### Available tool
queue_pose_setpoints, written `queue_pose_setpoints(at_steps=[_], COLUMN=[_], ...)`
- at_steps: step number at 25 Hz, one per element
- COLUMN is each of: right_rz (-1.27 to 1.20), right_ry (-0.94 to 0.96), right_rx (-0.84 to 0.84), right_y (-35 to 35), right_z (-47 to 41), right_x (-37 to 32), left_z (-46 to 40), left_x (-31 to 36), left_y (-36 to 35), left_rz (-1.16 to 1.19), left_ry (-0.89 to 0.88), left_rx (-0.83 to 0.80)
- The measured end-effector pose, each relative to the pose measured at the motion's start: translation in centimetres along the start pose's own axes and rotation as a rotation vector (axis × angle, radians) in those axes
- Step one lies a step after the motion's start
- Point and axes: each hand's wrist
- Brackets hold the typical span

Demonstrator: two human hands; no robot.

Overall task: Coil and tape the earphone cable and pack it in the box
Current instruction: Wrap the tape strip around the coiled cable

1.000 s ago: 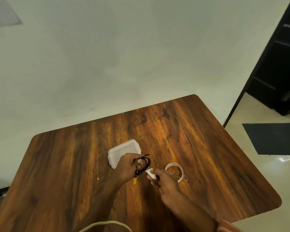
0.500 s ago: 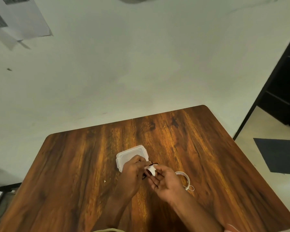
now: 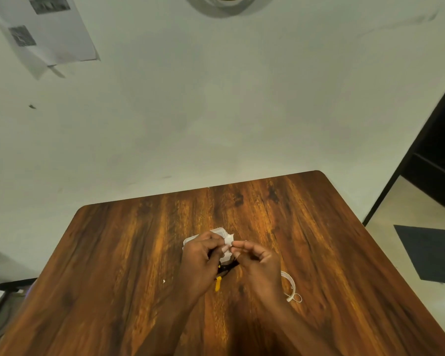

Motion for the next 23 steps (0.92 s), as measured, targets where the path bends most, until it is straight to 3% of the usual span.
queue_pose_setpoints(at_steps=[3,6,7,13,16,23], right_rz=[0.449,0.146,0.033,-0.051,-0.069,-0.234], right_ry=[0.293,0.165,0.128,0.107,0.103,-0.041], right_rx=[0.037,-0.375,-0.434,-0.287,-0.295,-0.351], right_y=[1.0,2.1,2.2,1.8,1.8,1.9], right_z=[-0.8,-2.0,-2.3,-1.9,-1.6,-1.1], right_x=[-0.4,-1.1,-1.1,-0.8,-1.1,-1.8], left_z=[0.0,0.0,0.0,0.8,0.9,0.2], left_x=[0.7,1.7,2.0,3.1,2.7,3.1], left_y=[0.2,0.8,1.0,0.9,1.2,2.8], left_rz=[0.102,0.184,0.201,0.009,-0.116,-0.082], left_ry=[0.096,0.132,0.150,0.019,-0.085,-0.155], left_rx=[0.023,-0.010,-0.002,0.035,0.004,-0.115])
Point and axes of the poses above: each hand's wrist, its own z-axis away from the middle knuckle, its own y-axis out of the back of the hand, x = y × z, and after that the axes turned 7 degrees about z, right-handed
